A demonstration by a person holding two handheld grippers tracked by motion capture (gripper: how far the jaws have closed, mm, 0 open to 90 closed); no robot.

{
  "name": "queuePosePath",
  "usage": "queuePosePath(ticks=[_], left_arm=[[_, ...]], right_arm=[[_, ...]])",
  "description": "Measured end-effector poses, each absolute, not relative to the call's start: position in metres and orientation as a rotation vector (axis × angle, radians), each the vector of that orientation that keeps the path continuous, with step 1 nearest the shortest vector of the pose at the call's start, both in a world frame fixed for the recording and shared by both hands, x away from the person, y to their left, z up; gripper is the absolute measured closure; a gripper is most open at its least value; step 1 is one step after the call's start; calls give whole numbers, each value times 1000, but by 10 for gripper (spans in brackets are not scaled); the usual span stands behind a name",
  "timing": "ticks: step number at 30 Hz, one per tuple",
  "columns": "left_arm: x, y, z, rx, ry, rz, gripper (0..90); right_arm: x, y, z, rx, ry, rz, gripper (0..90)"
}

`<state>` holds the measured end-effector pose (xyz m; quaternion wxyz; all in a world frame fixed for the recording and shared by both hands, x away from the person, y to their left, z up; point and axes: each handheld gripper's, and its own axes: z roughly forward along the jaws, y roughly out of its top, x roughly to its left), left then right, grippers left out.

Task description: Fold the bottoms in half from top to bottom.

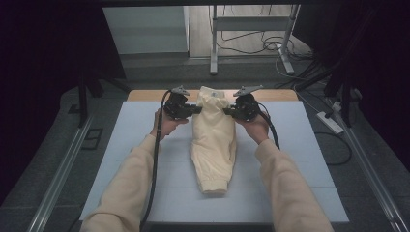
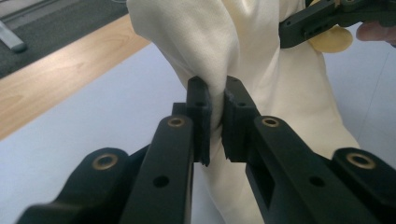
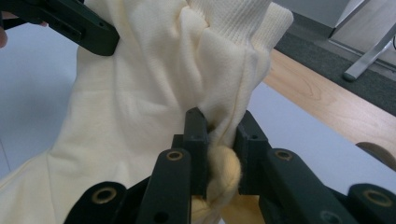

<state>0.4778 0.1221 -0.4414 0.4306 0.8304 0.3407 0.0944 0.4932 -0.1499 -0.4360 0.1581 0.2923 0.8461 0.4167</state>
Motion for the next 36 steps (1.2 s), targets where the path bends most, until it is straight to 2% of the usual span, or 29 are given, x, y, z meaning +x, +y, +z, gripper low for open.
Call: queuePosePath(ticks=[7,15,22,36], left_arm=[[483,124,-434,2071,838,274,829],[490,123,-403,2044,811,341,830],[486,122,-427,2055,831,289,830],[462,119,-442,2069,783,270,830]], right_arm=[[496,-147,-432,800,2407,1179,774],[510,-145,-399,758,2335,1202,774],[507,-147,-418,779,2366,1174,774],[493,-154,-435,743,2386,1189,771]])
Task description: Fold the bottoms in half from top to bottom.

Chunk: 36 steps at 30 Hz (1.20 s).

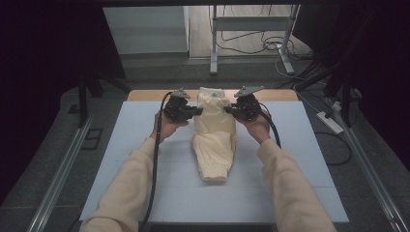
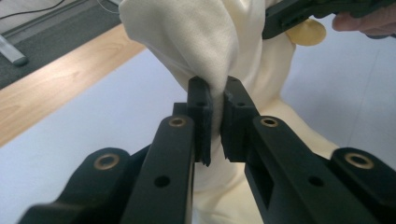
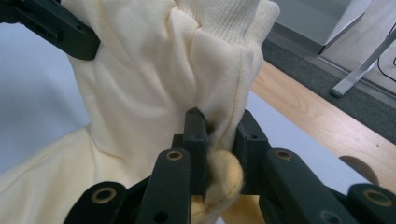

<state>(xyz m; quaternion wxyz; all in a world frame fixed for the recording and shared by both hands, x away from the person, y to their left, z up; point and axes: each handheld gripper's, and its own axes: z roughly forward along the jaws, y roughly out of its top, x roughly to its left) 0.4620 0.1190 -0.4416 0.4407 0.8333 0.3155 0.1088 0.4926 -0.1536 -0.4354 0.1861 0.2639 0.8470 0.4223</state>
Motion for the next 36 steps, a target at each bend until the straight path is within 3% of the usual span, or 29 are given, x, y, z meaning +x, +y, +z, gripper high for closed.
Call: queuePosePath(ticks=[36], left_arm=[[427,126,-472,2092,747,198,826]], right_arm=[[454,-158,-466,726,2459,1226,770]])
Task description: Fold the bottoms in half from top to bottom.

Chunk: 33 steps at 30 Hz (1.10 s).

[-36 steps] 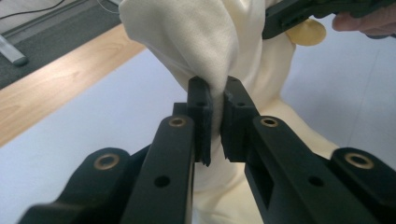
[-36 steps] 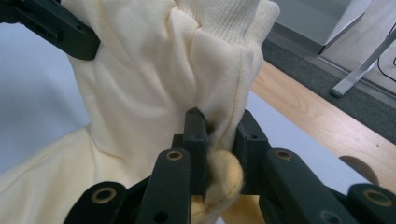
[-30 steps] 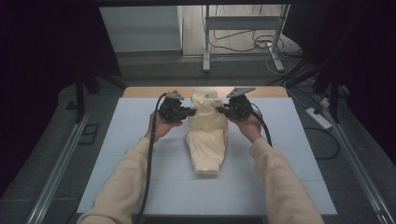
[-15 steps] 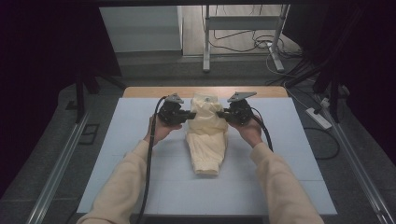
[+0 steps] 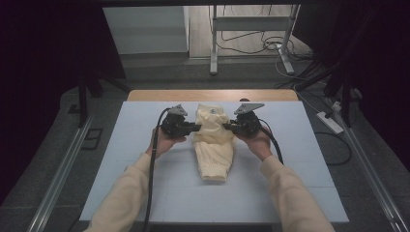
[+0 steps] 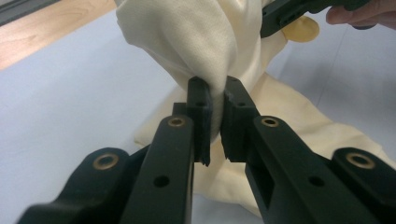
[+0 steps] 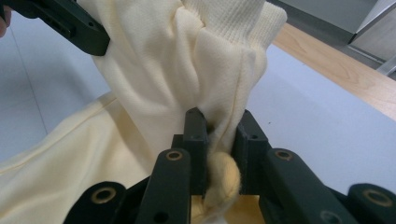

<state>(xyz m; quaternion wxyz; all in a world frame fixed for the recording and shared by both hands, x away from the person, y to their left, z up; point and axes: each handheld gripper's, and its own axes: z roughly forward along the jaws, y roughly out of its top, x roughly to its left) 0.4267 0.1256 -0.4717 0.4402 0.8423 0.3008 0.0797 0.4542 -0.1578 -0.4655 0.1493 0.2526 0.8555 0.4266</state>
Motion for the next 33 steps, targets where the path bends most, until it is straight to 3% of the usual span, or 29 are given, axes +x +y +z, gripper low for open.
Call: queuePosePath(ticks=[33], left_arm=[[396,123,-495,2115,713,151,811]], right_arm=[[422,-166,-483,691,2484,1250,769]])
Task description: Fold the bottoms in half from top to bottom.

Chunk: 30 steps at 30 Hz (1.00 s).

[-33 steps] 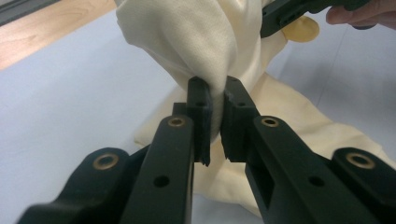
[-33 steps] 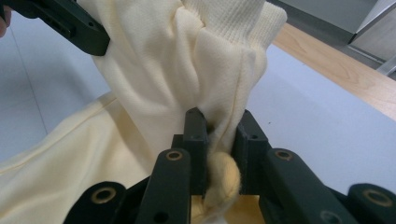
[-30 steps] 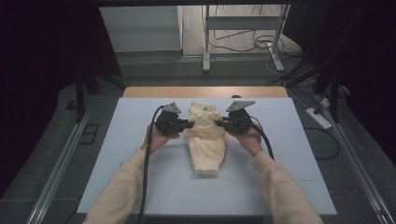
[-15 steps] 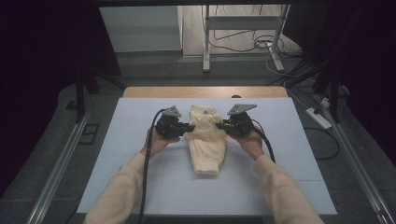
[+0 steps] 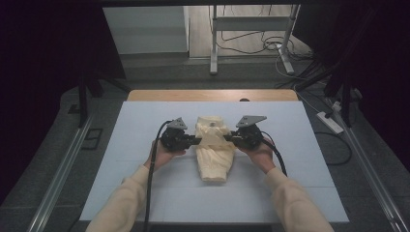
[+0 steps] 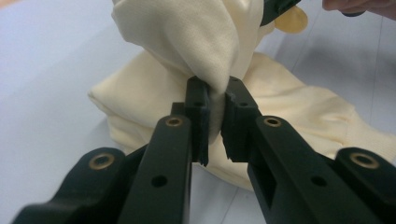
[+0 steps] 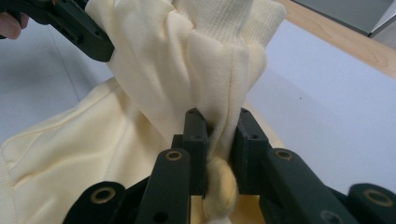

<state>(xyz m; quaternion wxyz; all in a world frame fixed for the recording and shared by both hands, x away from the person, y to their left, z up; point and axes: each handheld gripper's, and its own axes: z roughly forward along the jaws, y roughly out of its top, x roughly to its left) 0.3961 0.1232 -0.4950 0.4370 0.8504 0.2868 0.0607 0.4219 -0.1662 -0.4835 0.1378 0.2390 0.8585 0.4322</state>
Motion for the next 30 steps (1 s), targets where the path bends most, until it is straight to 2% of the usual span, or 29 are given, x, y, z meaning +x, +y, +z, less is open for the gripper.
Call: queuePosePath(ticks=[11,23,27,30], left_arm=[[388,123,-502,2134,707,149,793],[385,121,-506,2132,712,126,726],[381,121,-505,2126,707,125,607],[376,121,-502,2118,726,146,436]], right_arm=[[412,-167,-490,673,2495,1242,766],[406,-171,-498,688,2504,1253,746],[403,-172,-498,692,2502,1257,715],[398,-174,-498,701,2502,1276,624]])
